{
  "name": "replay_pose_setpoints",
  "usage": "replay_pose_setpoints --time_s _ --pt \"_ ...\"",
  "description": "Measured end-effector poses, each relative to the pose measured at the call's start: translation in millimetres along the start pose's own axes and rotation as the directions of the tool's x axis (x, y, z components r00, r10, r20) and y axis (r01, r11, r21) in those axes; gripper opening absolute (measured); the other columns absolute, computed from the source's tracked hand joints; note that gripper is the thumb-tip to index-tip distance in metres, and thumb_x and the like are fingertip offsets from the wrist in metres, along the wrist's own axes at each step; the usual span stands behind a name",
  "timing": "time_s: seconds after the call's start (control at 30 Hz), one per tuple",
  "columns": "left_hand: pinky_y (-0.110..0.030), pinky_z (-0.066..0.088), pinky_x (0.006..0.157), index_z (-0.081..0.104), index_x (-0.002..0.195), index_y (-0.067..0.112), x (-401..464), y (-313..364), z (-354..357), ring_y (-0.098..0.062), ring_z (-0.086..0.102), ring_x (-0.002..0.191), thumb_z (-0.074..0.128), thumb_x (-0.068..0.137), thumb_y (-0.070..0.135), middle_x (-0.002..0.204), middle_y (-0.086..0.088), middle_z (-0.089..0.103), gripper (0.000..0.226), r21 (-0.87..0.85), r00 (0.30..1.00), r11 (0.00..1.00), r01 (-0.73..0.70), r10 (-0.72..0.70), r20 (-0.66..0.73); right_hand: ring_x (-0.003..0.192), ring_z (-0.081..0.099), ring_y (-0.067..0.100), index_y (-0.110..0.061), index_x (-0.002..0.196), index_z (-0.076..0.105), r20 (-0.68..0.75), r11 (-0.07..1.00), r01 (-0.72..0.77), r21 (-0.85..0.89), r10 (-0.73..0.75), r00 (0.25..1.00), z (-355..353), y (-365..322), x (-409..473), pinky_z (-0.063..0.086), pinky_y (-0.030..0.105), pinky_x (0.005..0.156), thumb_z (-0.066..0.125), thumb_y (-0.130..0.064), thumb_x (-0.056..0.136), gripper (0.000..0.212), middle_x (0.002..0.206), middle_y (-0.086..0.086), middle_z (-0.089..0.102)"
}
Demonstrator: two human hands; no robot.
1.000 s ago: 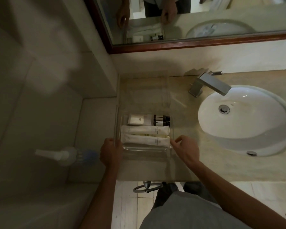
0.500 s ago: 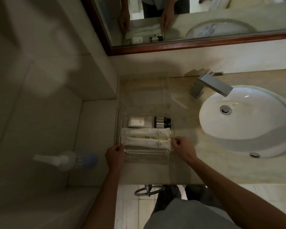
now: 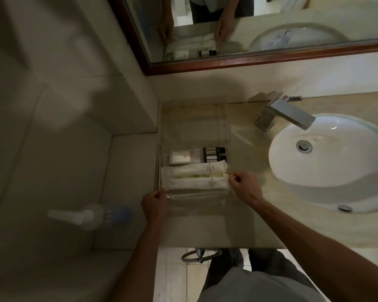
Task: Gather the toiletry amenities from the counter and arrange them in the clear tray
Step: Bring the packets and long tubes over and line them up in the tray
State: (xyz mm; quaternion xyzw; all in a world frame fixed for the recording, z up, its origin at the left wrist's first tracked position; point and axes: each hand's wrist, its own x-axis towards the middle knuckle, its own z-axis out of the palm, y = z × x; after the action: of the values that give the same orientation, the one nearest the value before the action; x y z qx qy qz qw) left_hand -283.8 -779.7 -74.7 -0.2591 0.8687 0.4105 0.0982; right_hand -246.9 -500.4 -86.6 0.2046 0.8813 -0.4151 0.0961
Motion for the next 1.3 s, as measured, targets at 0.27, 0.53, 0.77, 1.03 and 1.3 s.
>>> replay_pose_setpoints --time_s 0.27,0.53,0.77,1.03,1.3 --pt "-0.027 0.044 0.061 0.075 0.083 -0.001 14 9 10 -0.024 0.063 0.067 0.065 0.091 0.020 0.077 -0.017 0.072 0.024 -0.012 0.999 0.999 0.032 -0.032 0.004 0.062 0.067 0.019 -0.014 0.080 0.074 0.020 1.000 -0.002 0.002 0.002 1.000 -6 6 14 0.049 0.020 0.051 0.058 -0.027 0.098 0.028 0.070 0.003 0.070" --pt "-0.034 0.055 0.068 0.077 0.092 0.002 26 13 6 -0.025 0.067 0.073 0.066 0.090 0.020 0.080 -0.014 0.073 0.021 0.007 1.000 1.000 0.028 -0.028 -0.014 0.063 0.067 0.021 -0.012 0.081 0.074 0.039 1.000 -0.014 0.024 0.013 0.999 -1 0 16 0.055 0.029 0.057 0.057 -0.025 0.099 0.028 0.070 0.005 0.070" --pt "-0.032 0.048 0.066 0.077 0.091 0.000 31 13 6 -0.027 0.068 0.076 0.066 0.090 0.020 0.080 -0.018 0.073 0.023 0.027 1.000 0.999 0.027 -0.027 -0.015 0.059 0.066 0.022 -0.013 0.075 0.074 0.030 1.000 -0.001 0.007 0.000 1.000 0 0 19 0.056 0.034 0.058 0.058 -0.028 0.098 0.032 0.064 0.003 0.069" --pt "-0.030 0.041 0.059 0.071 0.069 0.003 31 27 9 -0.019 0.057 0.063 0.066 0.089 0.018 0.065 -0.013 0.064 0.025 0.000 0.998 0.999 0.043 -0.043 -0.040 0.056 0.063 0.011 -0.013 0.078 0.073 0.007 0.999 -0.005 0.034 0.005 1.000 -8 -10 34 0.045 0.017 0.052 0.059 -0.025 0.098 0.027 0.068 0.000 0.068" --pt "-0.031 0.048 0.063 0.075 0.084 -0.001 53 53 14 -0.021 0.062 0.070 0.065 0.090 0.020 0.075 -0.012 0.068 0.025 -0.032 0.998 0.998 0.059 -0.060 -0.018 0.062 0.064 0.008 -0.014 0.081 0.073 -0.015 0.995 -0.045 0.091 0.047 0.999 -16 -21 61 0.044 0.015 0.056 0.059 -0.025 0.098 0.025 0.072 0.000 0.068"
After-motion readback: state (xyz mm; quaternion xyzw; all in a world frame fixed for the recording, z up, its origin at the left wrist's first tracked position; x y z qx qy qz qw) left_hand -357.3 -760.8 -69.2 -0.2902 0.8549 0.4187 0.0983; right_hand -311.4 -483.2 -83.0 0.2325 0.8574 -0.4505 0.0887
